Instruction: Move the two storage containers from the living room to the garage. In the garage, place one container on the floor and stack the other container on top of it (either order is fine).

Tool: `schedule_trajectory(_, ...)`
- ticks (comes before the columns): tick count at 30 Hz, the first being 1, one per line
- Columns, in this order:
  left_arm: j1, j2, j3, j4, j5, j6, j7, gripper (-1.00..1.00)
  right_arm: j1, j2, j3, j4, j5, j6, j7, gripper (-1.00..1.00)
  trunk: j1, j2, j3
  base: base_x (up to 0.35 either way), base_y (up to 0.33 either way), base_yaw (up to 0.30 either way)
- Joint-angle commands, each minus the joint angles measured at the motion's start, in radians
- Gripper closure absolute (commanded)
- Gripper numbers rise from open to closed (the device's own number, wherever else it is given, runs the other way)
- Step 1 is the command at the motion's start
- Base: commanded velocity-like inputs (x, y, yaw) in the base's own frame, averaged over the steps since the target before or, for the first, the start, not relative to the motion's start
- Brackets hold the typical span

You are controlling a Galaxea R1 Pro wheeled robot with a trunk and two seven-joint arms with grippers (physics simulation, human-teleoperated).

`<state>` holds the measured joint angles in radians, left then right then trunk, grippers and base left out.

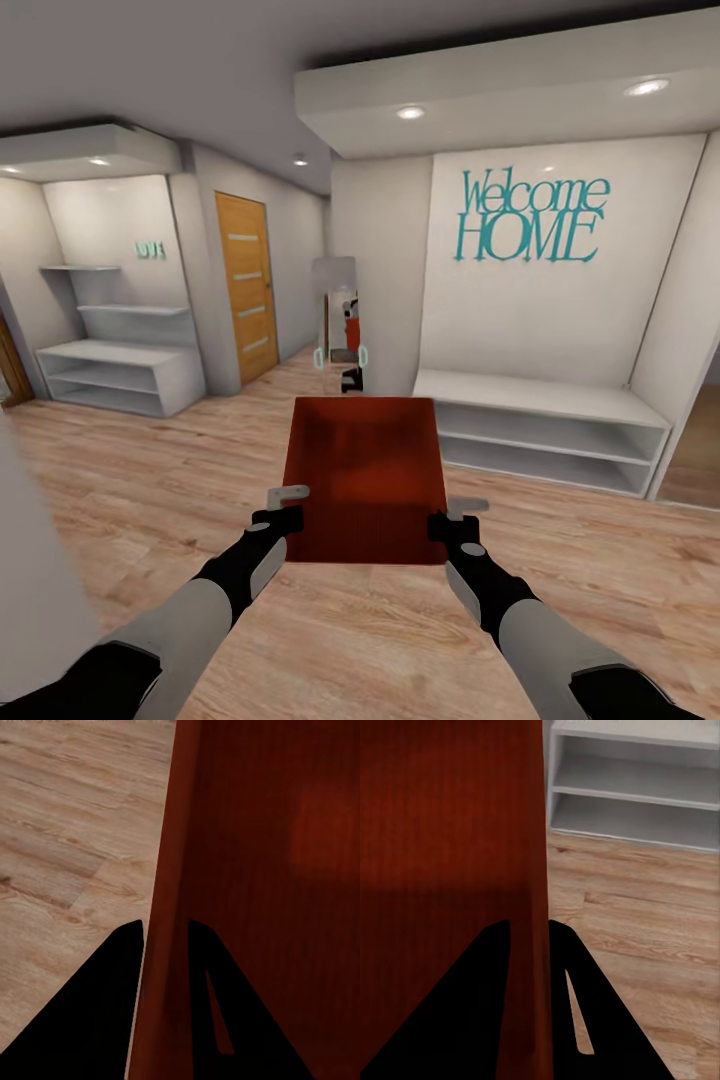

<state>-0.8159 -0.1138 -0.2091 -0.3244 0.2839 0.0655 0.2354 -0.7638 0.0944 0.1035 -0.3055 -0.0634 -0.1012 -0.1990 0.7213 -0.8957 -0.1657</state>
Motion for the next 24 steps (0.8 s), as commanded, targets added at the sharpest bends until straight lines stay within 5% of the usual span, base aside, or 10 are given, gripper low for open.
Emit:
schedule_trajectory(1, 0.000, 0.023, -0.006, -0.005, -0.018, 0.004, 0.051, 1.00, -0.002, -0.001, -0.030, 0.003, -0.015, -0.005, -0.082, 1.00, 0.001, -0.001, -0.001, 0.326, 0.000, 0.000)
schedule_trajectory(15, 0.000, 0.023, -0.006, -0.005, -0.018, 0.004, 0.051, 1.00, -0.002, -0.001, -0.031, 0.003, -0.016, -0.006, -0.084, 1.00, 0.001, -0.001, -0.001, 0.326, 0.000, 0.005)
schedule_trajectory(24, 0.000, 0.023, -0.006, -0.005, -0.018, 0.004, 0.051, 1.00, -0.002, -0.001, -0.031, 0.003, -0.015, -0.005, -0.085, 1.00, 0.001, -0.001, -0.001, 0.326, 0.000, 0.177)
